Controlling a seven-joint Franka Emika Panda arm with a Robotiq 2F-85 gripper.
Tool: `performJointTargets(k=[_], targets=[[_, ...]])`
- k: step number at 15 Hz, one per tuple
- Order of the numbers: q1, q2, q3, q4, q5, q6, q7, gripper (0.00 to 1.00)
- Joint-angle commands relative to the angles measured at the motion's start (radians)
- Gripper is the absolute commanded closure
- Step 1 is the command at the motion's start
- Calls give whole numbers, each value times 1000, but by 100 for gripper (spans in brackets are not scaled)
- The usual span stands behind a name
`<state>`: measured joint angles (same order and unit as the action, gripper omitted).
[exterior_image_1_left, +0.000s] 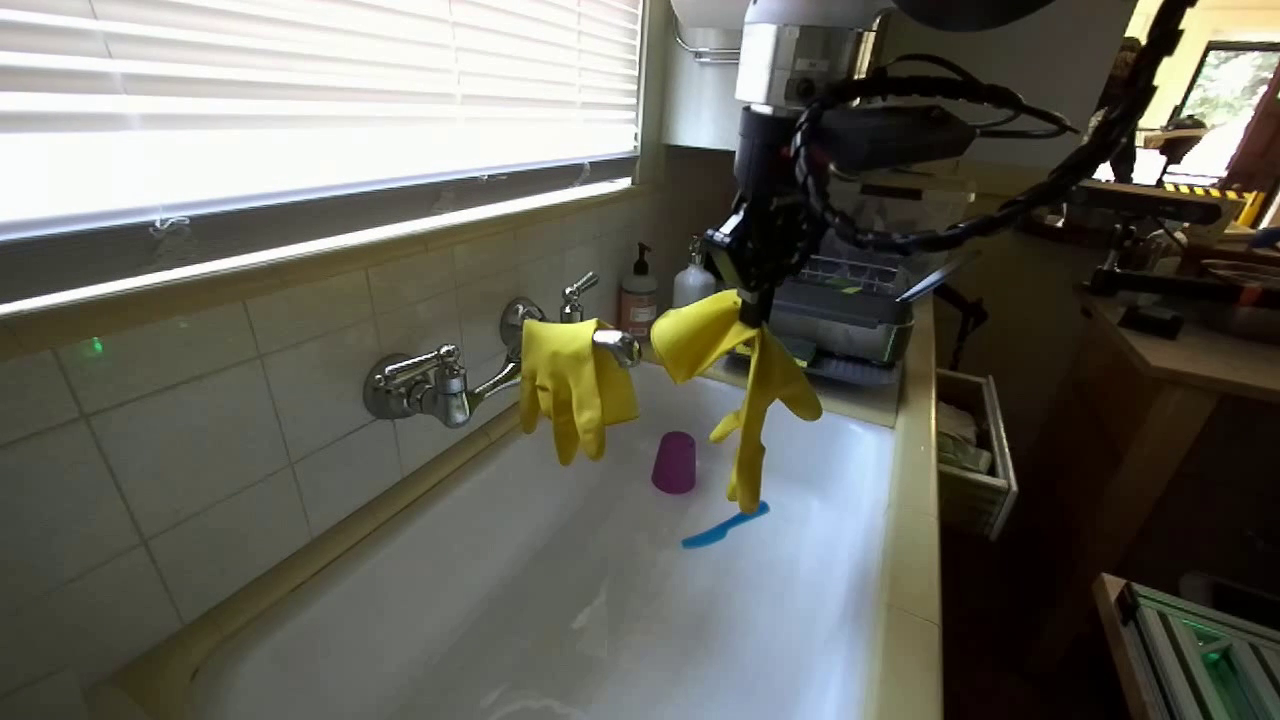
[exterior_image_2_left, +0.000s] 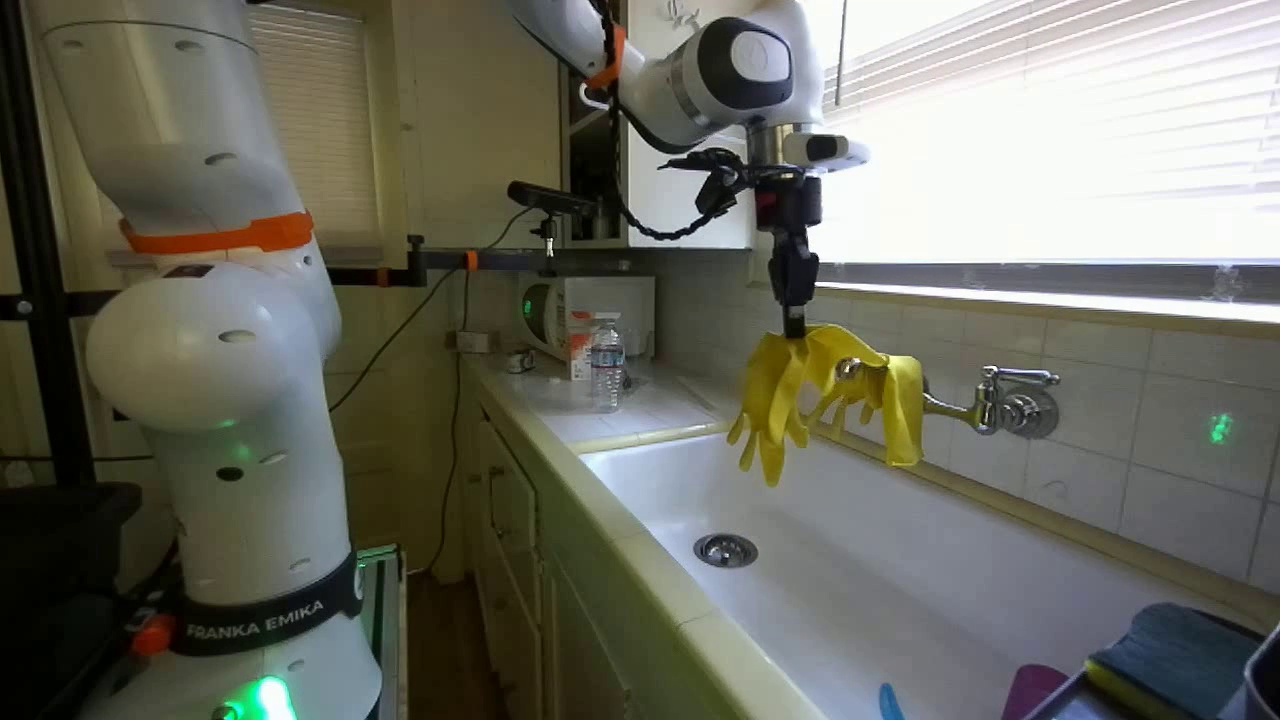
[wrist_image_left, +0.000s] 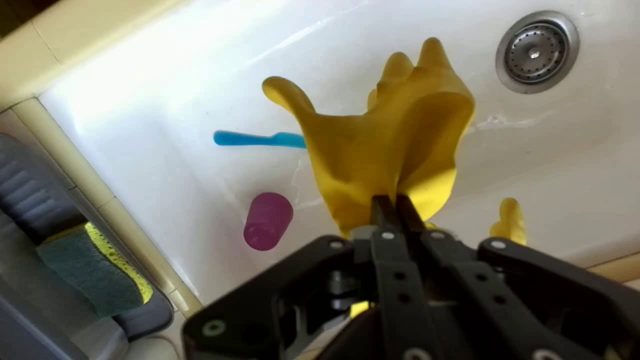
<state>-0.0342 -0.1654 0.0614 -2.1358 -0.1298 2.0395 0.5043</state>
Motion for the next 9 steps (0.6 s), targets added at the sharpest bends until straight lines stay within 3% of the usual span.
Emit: performJointTargets(k=[1, 9], targets=[[18, 24, 16, 37, 18, 37, 46, 99], [41, 75, 35, 114, 58, 125, 126, 99]])
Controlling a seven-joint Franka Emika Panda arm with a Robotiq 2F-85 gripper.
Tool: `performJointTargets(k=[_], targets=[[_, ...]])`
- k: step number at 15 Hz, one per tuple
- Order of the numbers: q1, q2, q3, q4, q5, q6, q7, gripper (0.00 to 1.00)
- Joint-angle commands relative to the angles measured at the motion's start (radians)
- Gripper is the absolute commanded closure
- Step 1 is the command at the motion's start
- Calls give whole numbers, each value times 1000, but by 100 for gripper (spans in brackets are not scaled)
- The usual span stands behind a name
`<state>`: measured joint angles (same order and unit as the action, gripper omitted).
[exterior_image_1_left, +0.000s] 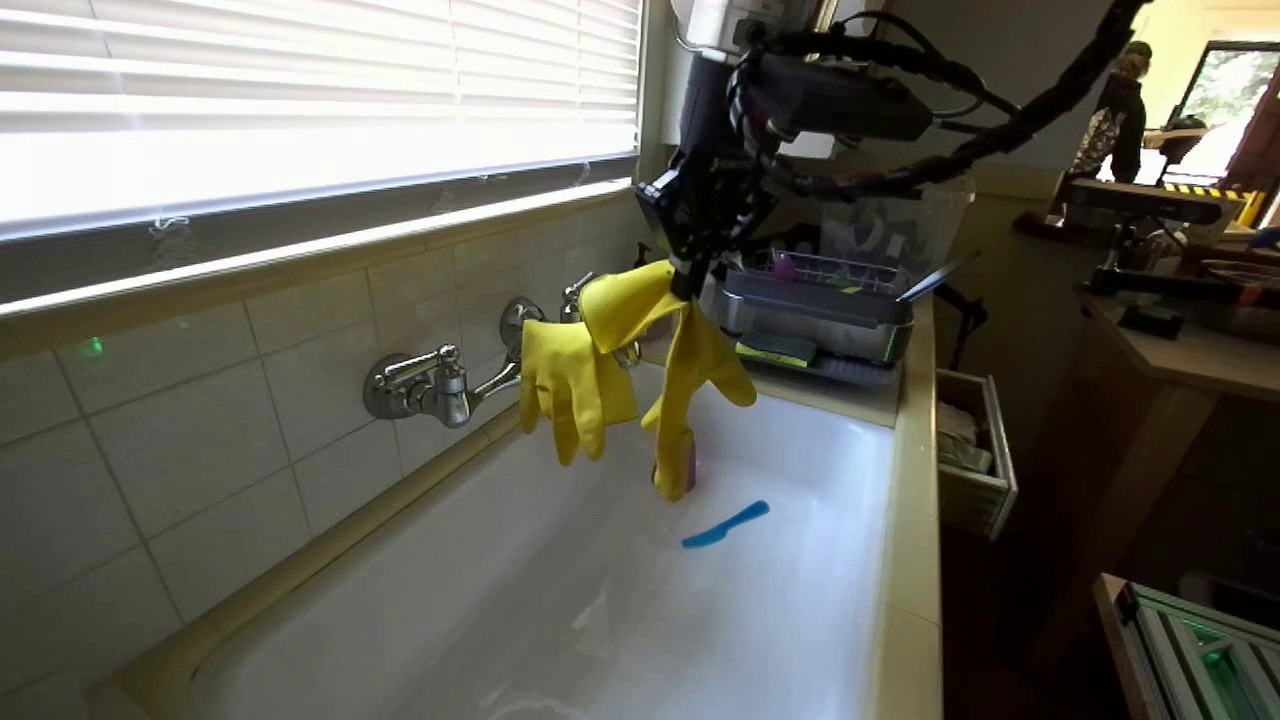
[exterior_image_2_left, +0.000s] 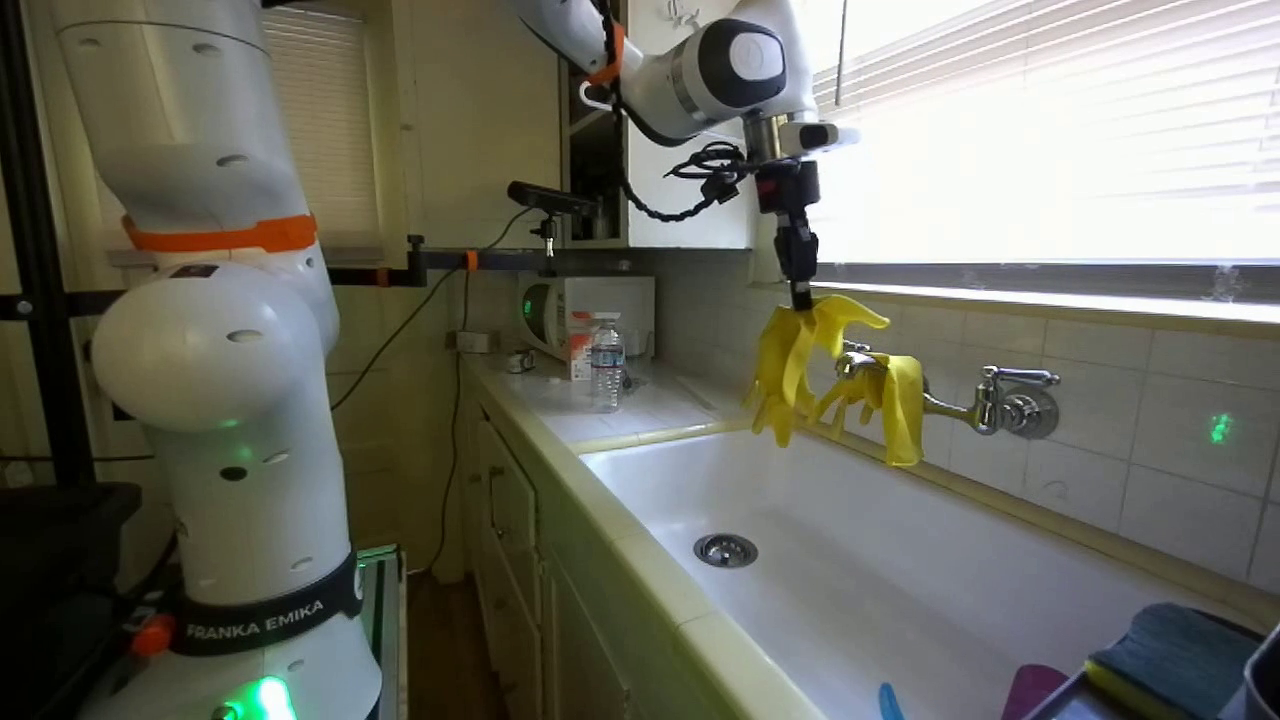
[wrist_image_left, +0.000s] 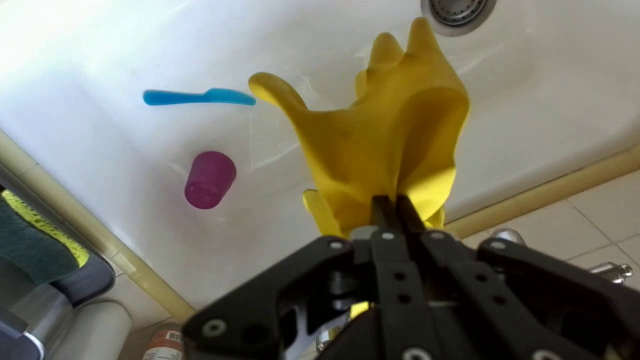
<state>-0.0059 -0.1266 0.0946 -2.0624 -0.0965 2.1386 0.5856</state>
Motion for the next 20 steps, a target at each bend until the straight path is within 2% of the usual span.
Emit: performJointTargets(k=[1, 7, 20], targets=[[15, 44, 2, 50, 31, 41, 58, 99], [22, 98, -6, 114, 47, 128, 205, 99], [15, 185, -60, 223, 45, 158, 441, 99]])
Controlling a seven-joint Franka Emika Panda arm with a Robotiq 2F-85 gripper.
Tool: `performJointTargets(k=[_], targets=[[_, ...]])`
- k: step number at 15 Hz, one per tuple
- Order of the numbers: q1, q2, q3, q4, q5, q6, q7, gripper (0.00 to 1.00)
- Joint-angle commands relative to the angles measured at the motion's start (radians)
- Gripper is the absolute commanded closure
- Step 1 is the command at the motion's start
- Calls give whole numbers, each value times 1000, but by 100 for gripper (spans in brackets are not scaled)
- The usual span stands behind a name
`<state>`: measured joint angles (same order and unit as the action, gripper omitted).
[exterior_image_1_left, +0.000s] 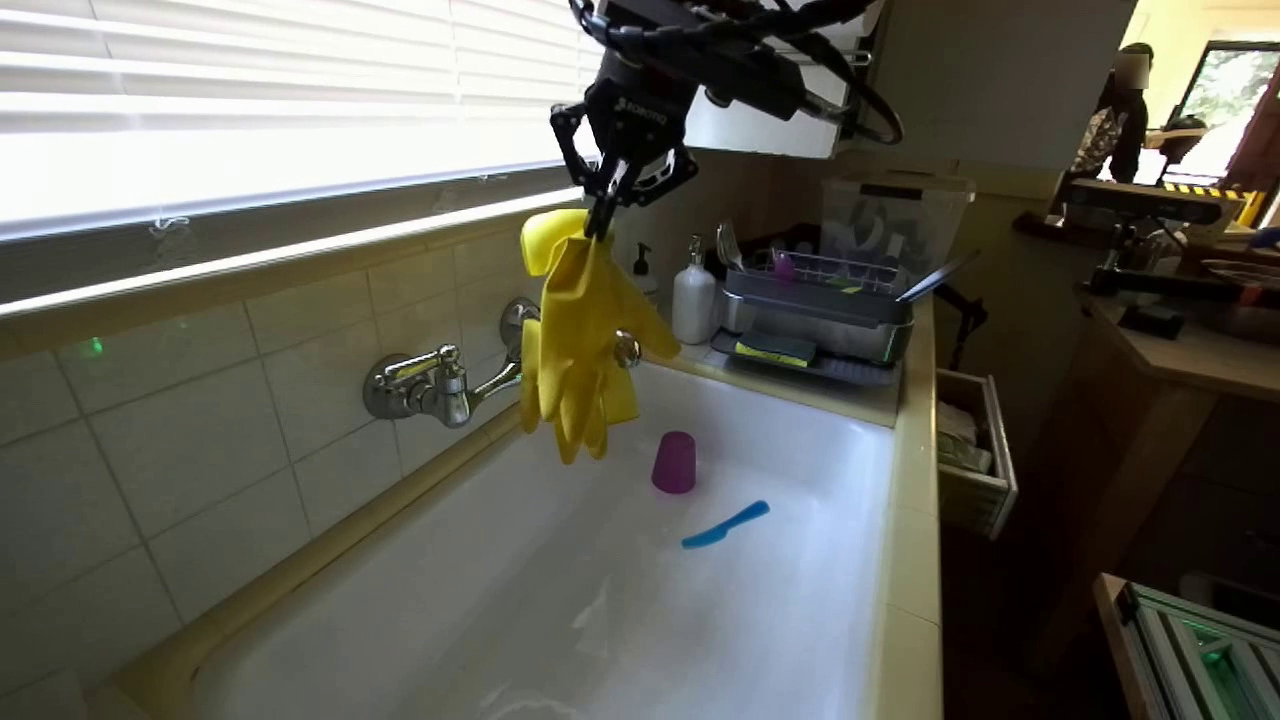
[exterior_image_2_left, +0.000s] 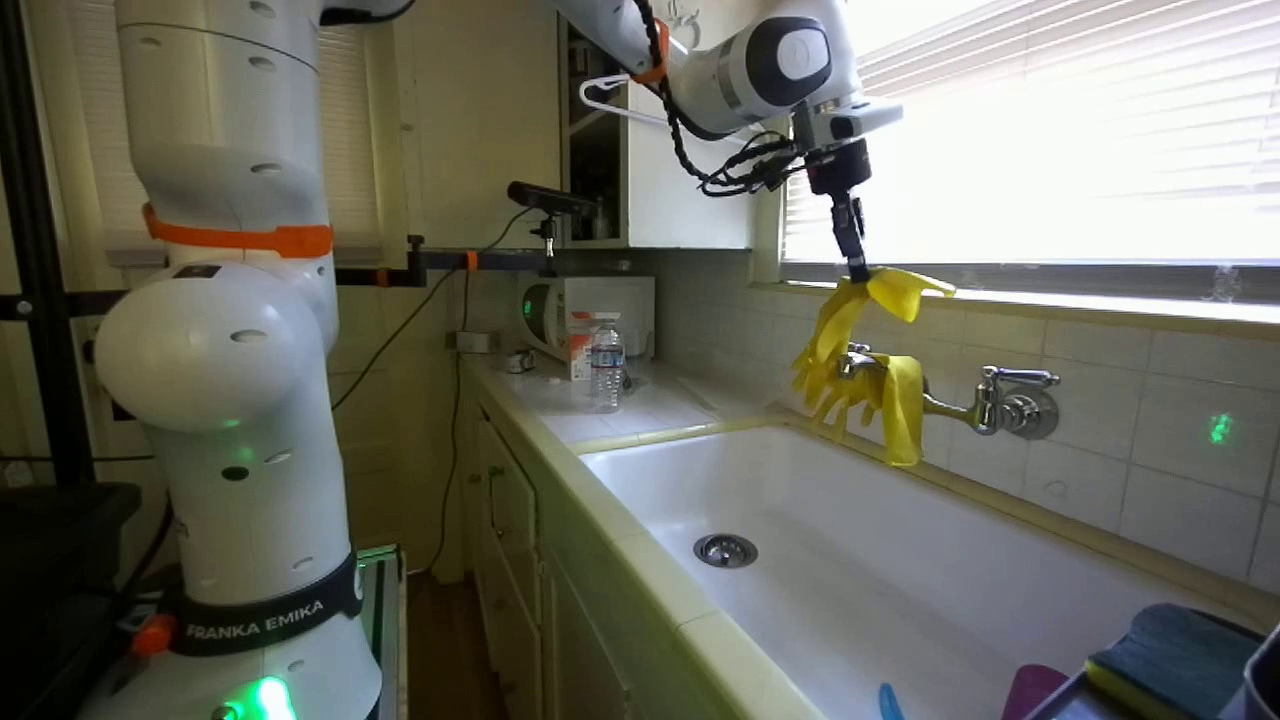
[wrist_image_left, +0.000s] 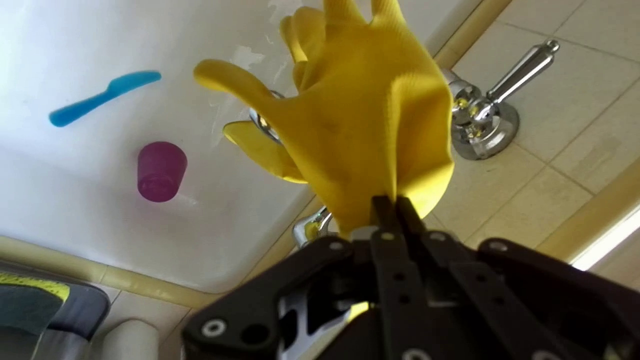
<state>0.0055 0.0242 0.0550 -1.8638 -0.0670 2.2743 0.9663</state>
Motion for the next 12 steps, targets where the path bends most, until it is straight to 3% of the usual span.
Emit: performJointTargets(k=[1, 12], targets=[[2, 41, -27, 27, 17, 28, 76, 99], [7, 167, -91, 43, 53, 98, 244, 99]])
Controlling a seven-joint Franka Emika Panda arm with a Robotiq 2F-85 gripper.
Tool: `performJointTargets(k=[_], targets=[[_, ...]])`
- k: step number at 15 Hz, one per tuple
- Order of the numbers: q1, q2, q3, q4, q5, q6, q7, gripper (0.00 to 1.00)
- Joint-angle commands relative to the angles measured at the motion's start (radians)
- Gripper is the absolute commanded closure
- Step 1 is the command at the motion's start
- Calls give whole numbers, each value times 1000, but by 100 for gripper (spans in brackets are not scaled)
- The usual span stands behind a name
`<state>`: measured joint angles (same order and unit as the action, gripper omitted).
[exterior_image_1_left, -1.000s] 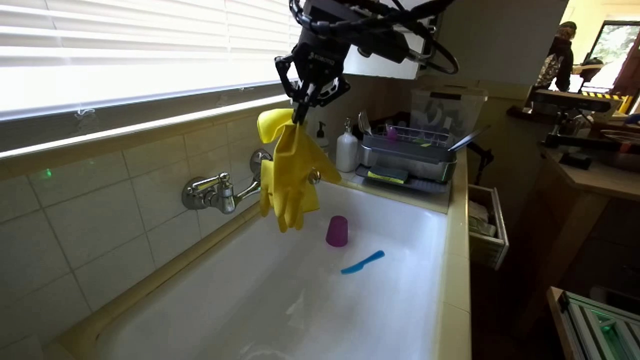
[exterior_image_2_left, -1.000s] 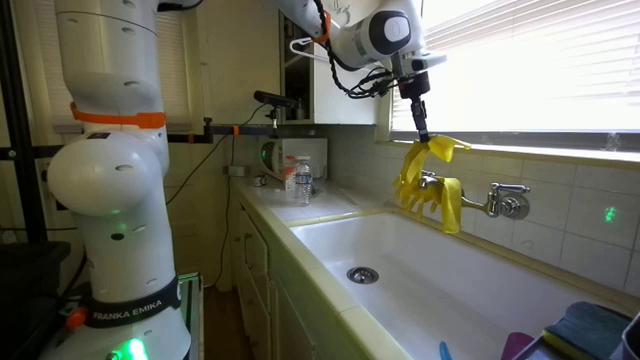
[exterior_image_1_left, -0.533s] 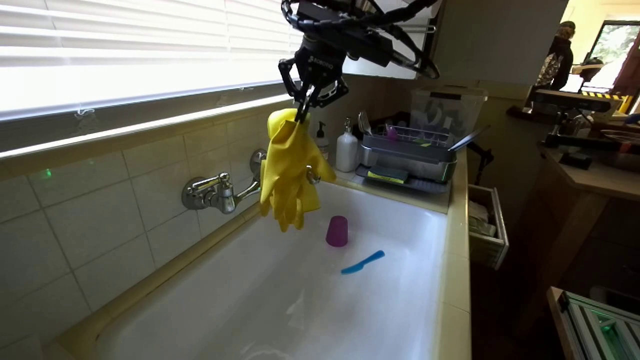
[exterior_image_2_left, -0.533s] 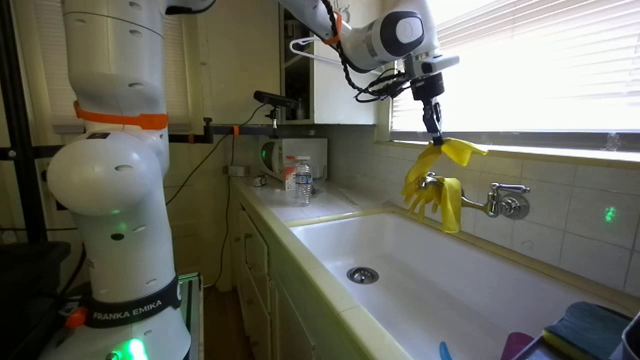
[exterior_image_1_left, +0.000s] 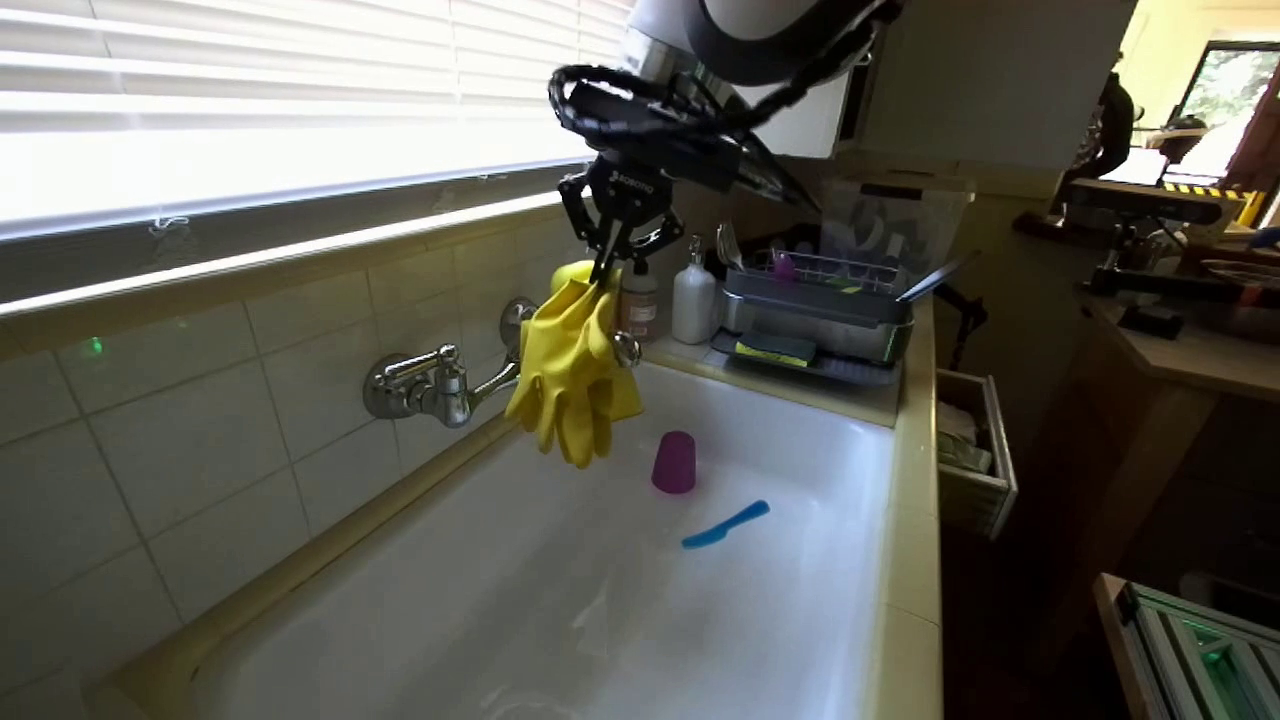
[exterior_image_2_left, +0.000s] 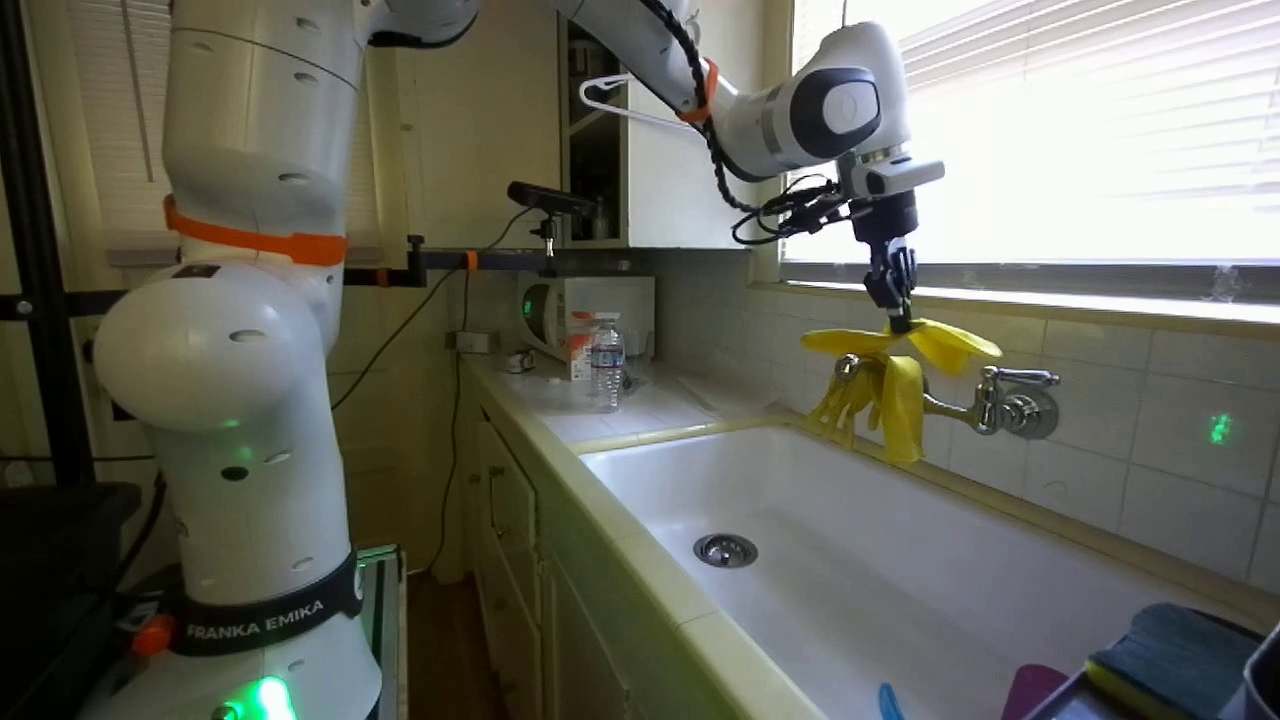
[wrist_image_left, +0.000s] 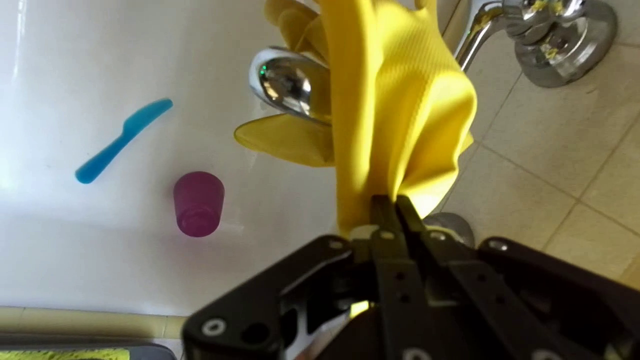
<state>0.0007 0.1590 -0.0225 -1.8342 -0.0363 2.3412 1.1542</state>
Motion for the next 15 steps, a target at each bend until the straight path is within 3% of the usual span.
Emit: performJointTargets(k=[1, 15], targets=[[13, 37, -14, 13, 25, 37, 68, 99], [-13, 54, -36, 9, 166, 64, 122, 99]])
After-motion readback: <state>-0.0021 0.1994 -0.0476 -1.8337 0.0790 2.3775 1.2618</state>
